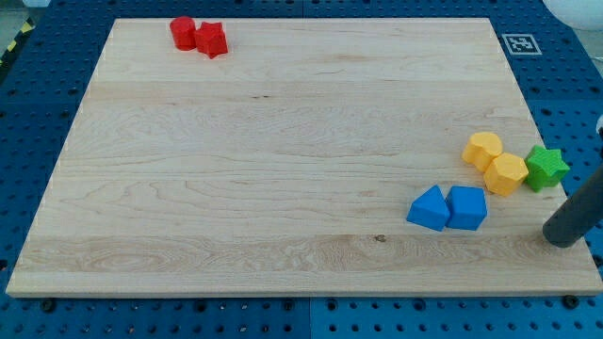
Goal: Slide the green star upwards
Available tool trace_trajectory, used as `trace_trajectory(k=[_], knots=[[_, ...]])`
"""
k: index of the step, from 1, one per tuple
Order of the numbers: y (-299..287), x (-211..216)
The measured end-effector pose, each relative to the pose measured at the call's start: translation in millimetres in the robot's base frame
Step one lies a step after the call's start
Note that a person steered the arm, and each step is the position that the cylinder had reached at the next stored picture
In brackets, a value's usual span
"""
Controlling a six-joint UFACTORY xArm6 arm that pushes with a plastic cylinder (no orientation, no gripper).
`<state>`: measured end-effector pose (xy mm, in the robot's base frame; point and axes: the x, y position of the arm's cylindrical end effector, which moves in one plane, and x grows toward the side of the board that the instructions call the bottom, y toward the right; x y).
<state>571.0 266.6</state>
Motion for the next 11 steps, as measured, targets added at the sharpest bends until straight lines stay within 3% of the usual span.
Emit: trace_trajectory(k=[11], knots=[[0.1, -66.2]])
